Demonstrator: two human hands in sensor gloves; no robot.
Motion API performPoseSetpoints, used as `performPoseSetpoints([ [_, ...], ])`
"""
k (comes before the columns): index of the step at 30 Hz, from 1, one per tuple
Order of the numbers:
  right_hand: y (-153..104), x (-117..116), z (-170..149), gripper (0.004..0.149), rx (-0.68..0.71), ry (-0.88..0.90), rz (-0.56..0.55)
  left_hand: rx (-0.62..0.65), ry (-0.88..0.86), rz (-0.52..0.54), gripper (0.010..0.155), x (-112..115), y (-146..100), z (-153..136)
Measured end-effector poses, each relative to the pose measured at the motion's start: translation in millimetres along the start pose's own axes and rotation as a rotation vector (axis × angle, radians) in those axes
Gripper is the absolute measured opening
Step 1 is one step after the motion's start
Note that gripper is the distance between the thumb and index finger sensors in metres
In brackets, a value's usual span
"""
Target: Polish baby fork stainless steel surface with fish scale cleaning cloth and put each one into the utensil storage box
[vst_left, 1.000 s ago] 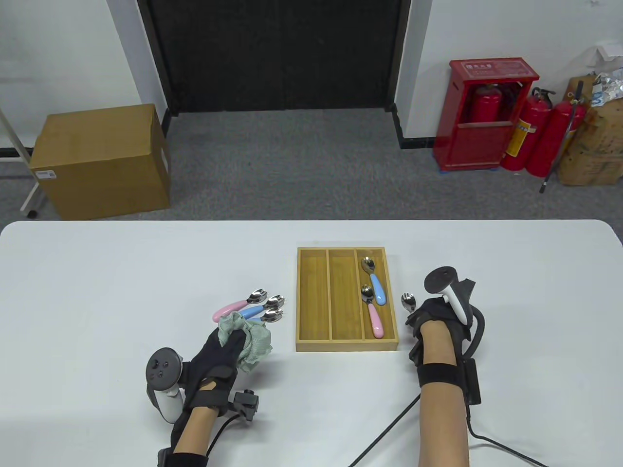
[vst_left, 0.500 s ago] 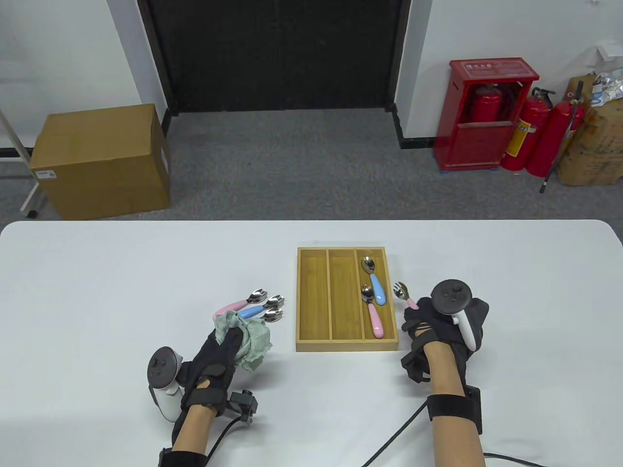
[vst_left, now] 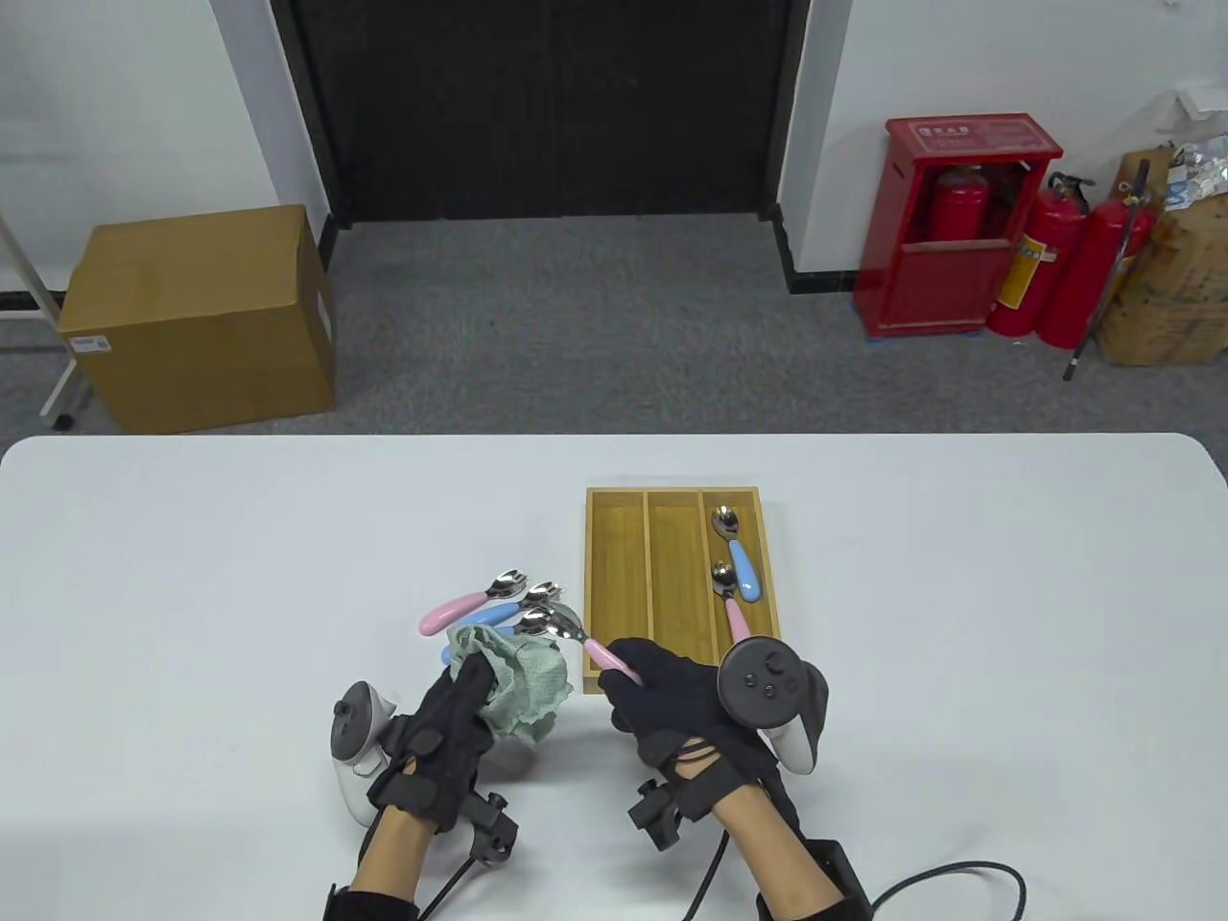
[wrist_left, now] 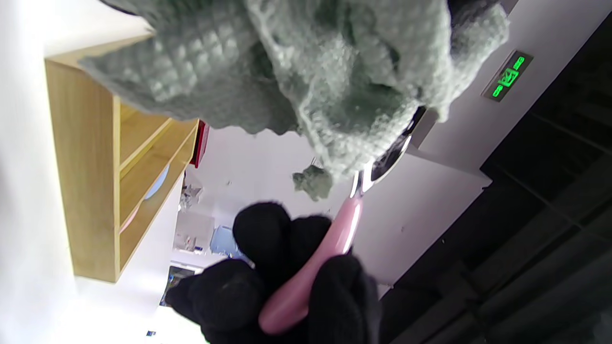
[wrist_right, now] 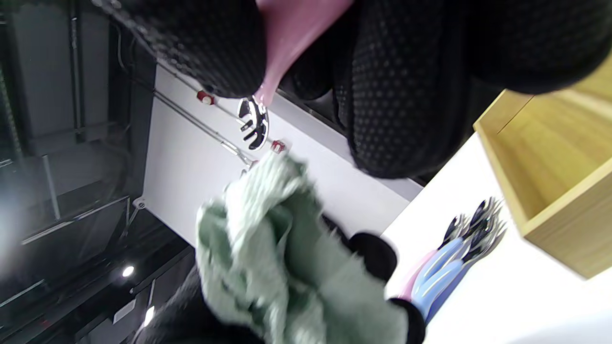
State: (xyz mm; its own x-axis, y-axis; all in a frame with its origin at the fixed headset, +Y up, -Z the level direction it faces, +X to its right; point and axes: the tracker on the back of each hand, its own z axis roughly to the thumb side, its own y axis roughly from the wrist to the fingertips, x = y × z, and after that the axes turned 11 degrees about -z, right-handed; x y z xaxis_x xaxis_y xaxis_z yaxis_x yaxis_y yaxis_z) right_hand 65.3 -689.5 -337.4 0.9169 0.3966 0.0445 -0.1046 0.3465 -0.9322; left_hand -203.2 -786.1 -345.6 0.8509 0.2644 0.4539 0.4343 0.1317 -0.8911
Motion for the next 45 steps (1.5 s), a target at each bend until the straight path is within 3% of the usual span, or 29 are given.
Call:
performPoseSetpoints([
  [11,-14,-34,-12,0.046,-0.067,0.063,0.223,-0.010,-0.039,-0.112,0.067,18,7,-9],
  [16,-18,-46,-12,0.047,-0.057,0.084,0.287,-0.015,-0.039,-0.151,0.063,29,9,-8],
  [20,-22,-47,-15,0.046,-0.066,0.114,0.292,0.003,-0.164,-0.141,0.052,37,10,-8],
  [29,-21,-47,-16,0.047,-0.055,0.137,0.264,0.033,0.052,0.133,0.045,23,3,14],
  [33,-22,-51,-15,0.048,-0.046,0.111,0.265,0.038,0.103,0.200,0.045,16,-1,15],
  [38,-20,-48,-13,0.048,-0.029,0.080,0.257,0.031,0.034,0.178,0.047,21,0,10],
  [42,-17,-43,-17,0.047,-0.045,0.093,0.234,-0.024,0.008,0.060,0.048,29,5,4],
  [45,-16,-39,-20,0.047,-0.052,0.091,0.226,-0.033,0.015,0.090,0.048,31,6,5],
])
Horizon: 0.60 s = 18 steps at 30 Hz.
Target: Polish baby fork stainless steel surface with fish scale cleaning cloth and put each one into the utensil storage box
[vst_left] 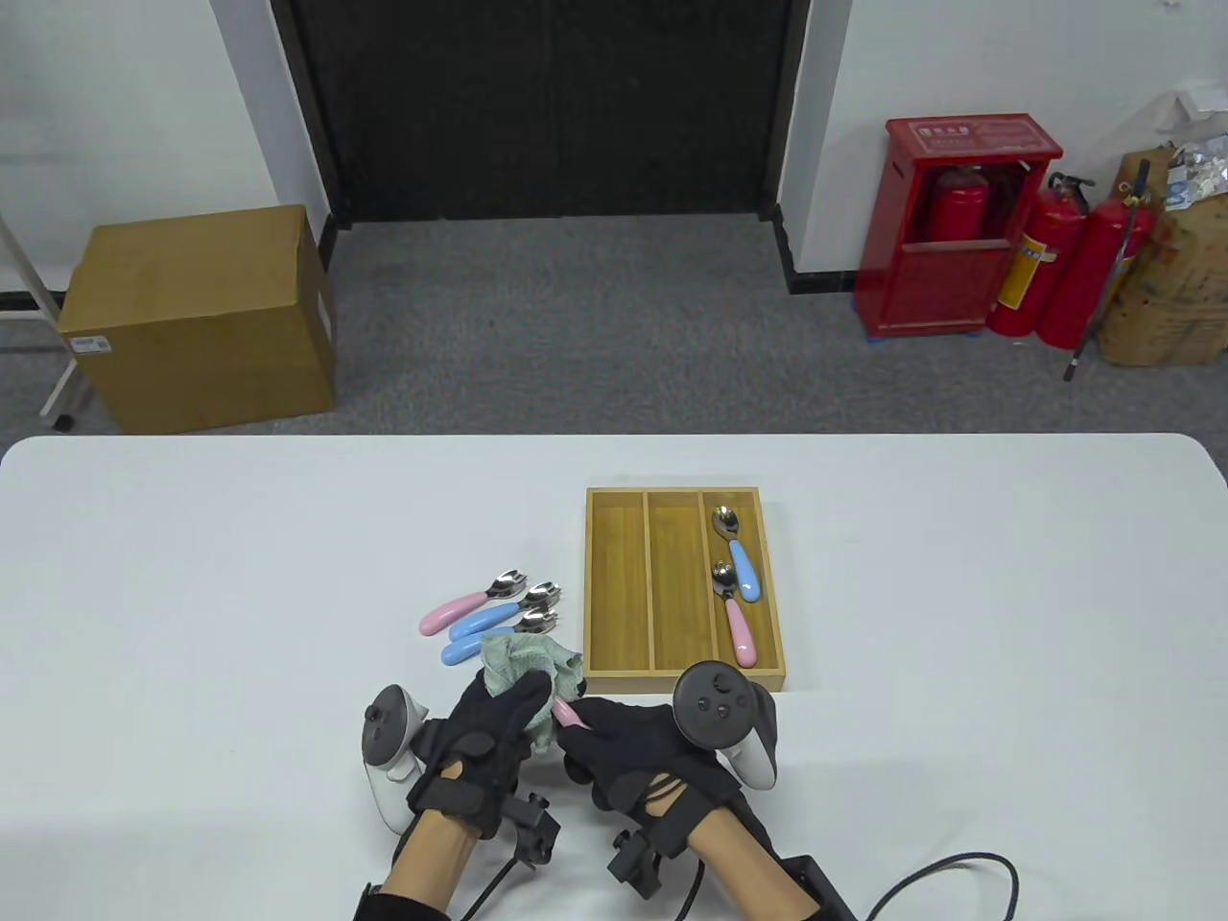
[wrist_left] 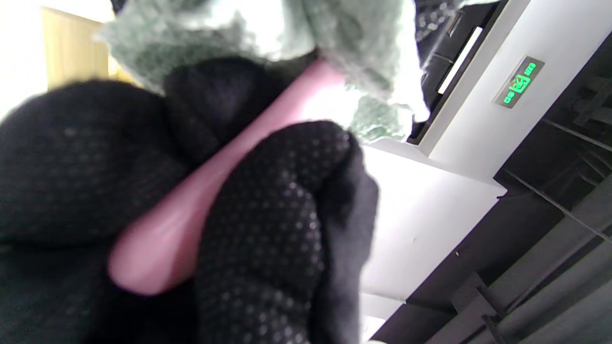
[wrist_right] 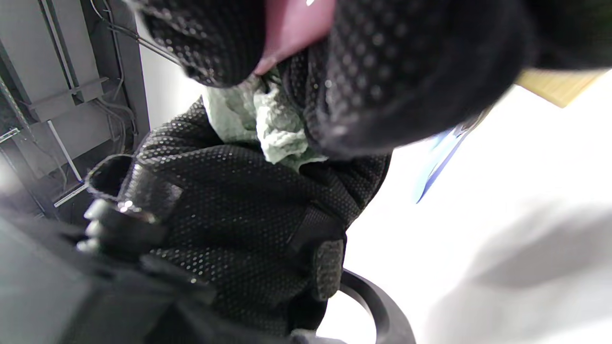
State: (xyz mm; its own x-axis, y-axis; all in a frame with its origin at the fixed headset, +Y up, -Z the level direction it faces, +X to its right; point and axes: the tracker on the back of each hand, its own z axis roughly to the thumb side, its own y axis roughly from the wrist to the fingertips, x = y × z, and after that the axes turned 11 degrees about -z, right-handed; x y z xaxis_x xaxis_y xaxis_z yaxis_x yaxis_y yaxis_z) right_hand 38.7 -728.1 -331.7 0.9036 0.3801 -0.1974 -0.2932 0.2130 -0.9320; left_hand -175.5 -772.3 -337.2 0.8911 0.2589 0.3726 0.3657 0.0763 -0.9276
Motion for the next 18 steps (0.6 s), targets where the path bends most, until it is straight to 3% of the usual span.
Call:
performPoseSetpoints([
  [5,0,0,0,0.048,0.003,-0.034,-0.012,0.007,0.225,0.105,0.046,-11,-3,15],
  [9,-1,-5,2,0.049,0.023,-0.078,0.003,0.012,0.209,0.147,0.045,-20,-6,14],
  [18,-1,0,2,0.047,0.009,-0.034,0.019,0.013,0.121,0.048,0.050,-7,-2,11],
])
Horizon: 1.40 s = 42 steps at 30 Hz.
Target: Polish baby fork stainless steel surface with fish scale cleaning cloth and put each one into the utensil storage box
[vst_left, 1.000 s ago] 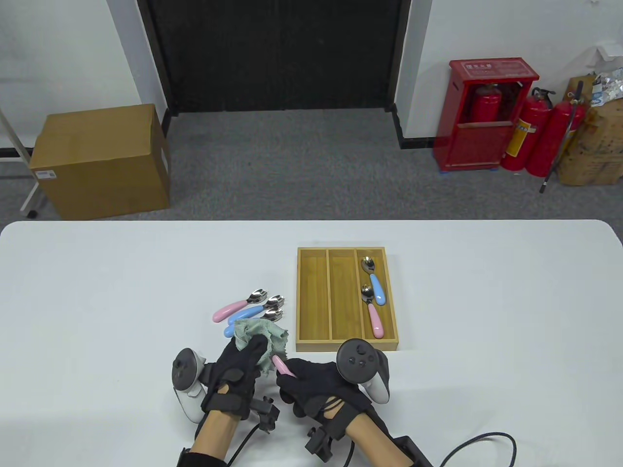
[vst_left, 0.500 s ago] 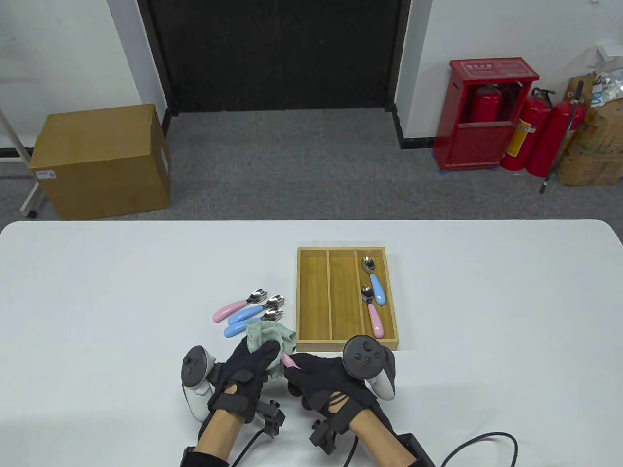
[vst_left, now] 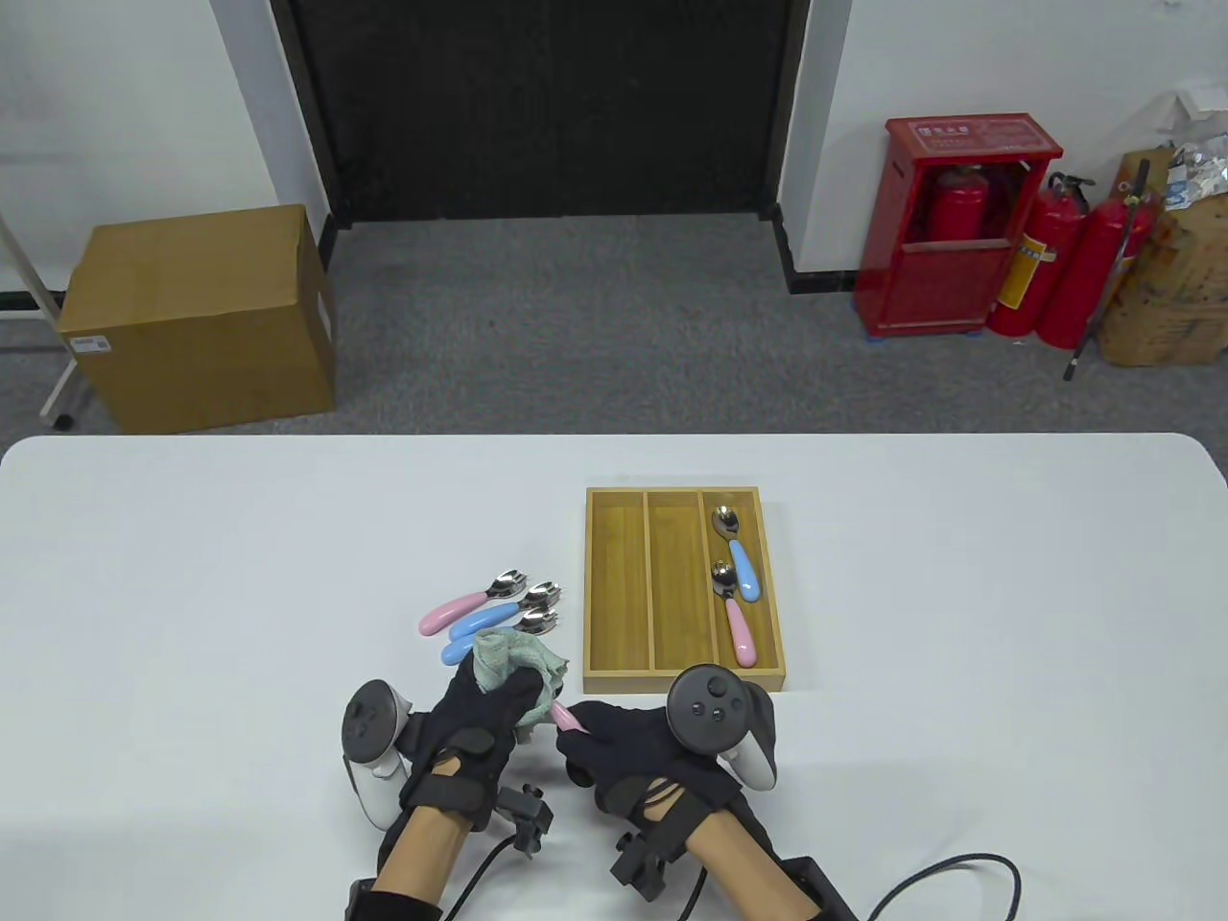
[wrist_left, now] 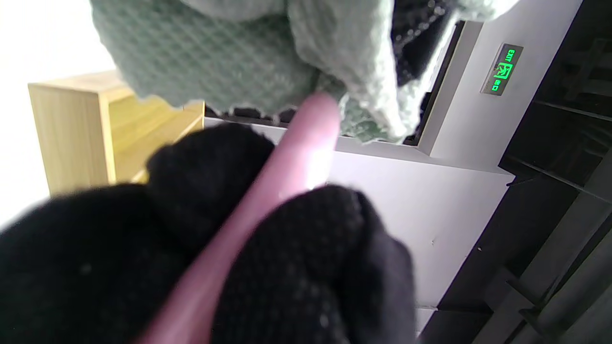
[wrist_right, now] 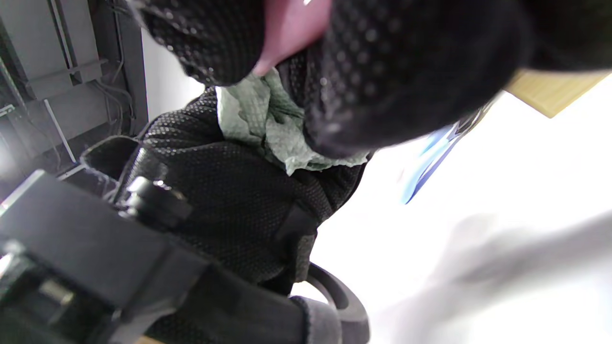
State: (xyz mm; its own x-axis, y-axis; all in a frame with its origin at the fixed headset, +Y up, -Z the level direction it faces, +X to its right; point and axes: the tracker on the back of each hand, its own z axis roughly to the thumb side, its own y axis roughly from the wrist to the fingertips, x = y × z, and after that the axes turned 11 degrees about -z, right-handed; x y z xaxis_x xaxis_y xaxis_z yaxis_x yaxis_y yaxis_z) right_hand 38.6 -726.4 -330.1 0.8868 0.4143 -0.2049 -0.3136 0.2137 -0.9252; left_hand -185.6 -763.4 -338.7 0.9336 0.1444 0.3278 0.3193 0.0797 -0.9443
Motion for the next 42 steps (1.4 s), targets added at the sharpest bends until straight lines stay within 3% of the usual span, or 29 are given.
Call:
performPoseSetpoints([
  [4,0,2,-3,0.047,-0.010,0.011,-0.010,-0.018,0.036,-0.013,0.053,2,3,-3],
  [13,1,3,-2,0.048,0.022,-0.083,-0.030,0.019,0.277,0.071,0.043,-14,3,10],
  [20,1,4,-2,0.047,0.025,-0.101,-0.037,0.029,0.054,-0.022,0.049,-8,5,5],
  [25,1,3,-2,0.047,0.038,-0.094,-0.025,0.020,-0.005,-0.094,0.049,-2,9,2],
  [31,1,3,-1,0.047,0.036,-0.067,-0.021,0.021,0.071,-0.007,0.045,-4,6,2],
  [42,2,12,-6,0.048,0.011,-0.100,-0.054,0.054,0.532,0.211,0.042,-21,-3,24],
])
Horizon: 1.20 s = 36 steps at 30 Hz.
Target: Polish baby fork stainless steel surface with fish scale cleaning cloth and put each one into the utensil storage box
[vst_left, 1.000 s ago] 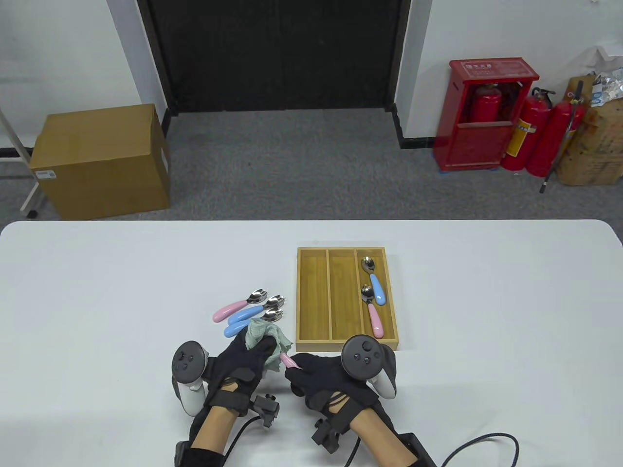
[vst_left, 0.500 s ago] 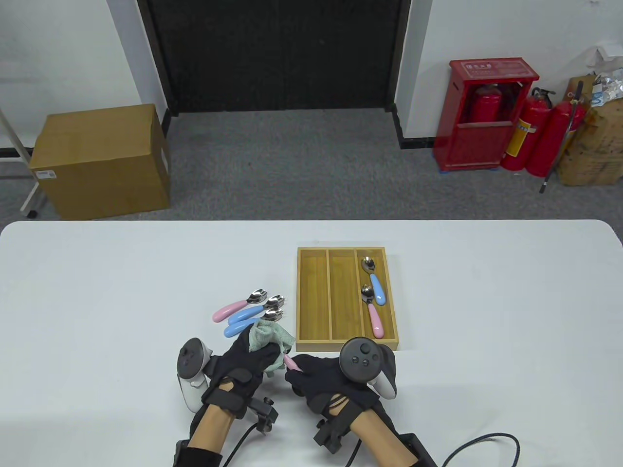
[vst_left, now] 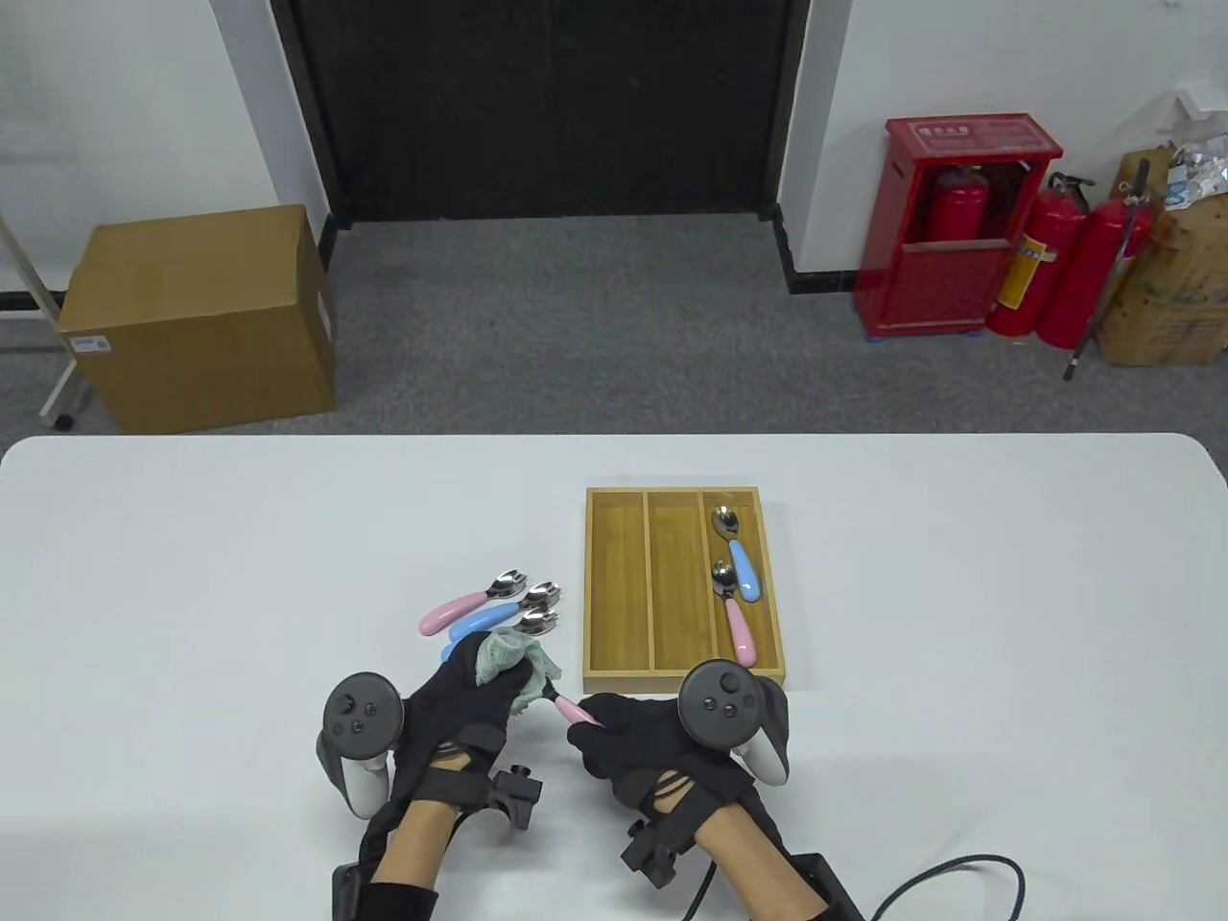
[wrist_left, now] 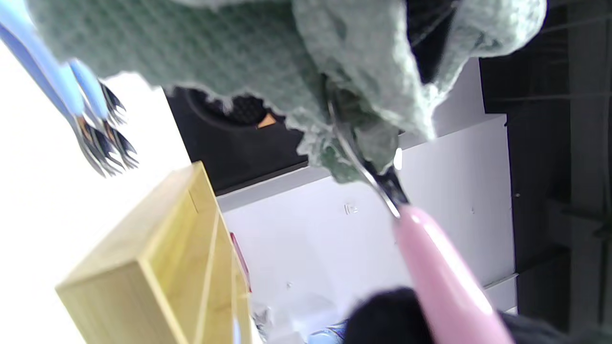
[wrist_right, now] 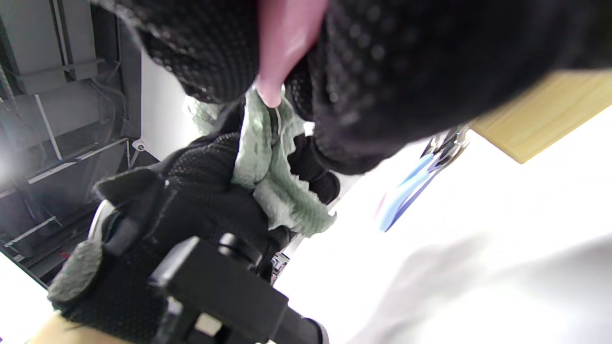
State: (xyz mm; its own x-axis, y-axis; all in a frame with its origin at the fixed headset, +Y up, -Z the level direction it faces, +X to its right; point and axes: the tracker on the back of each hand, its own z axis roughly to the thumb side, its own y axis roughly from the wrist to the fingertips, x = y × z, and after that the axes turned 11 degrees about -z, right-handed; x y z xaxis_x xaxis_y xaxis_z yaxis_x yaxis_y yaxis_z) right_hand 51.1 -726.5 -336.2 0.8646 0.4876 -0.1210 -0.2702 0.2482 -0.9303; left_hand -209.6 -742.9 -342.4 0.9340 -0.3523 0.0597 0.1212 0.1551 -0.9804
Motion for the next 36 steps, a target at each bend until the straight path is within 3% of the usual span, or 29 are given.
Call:
performPoseSetpoints([
  [5,3,21,-11,0.047,-0.029,-0.019,-0.063,-0.007,-0.005,0.019,0.042,-4,-2,-2],
  [9,16,57,-11,0.045,-0.066,0.013,-0.231,0.022,-0.019,-0.002,0.043,-3,-2,0],
  [13,42,91,-2,0.044,-0.113,-0.230,-0.350,0.025,-0.029,-0.004,0.043,-1,-3,0],
  [17,66,106,-9,0.043,-0.215,-0.463,-0.394,0.020,-0.061,0.001,0.043,-2,-3,-2],
  [24,98,92,-49,0.044,-0.476,-0.575,-0.368,0.007,-0.071,0.013,0.043,-6,-5,-8],
  [36,139,47,-77,0.044,-0.579,-0.751,-0.243,-0.016,-0.120,-0.017,0.044,-1,-6,-10],
])
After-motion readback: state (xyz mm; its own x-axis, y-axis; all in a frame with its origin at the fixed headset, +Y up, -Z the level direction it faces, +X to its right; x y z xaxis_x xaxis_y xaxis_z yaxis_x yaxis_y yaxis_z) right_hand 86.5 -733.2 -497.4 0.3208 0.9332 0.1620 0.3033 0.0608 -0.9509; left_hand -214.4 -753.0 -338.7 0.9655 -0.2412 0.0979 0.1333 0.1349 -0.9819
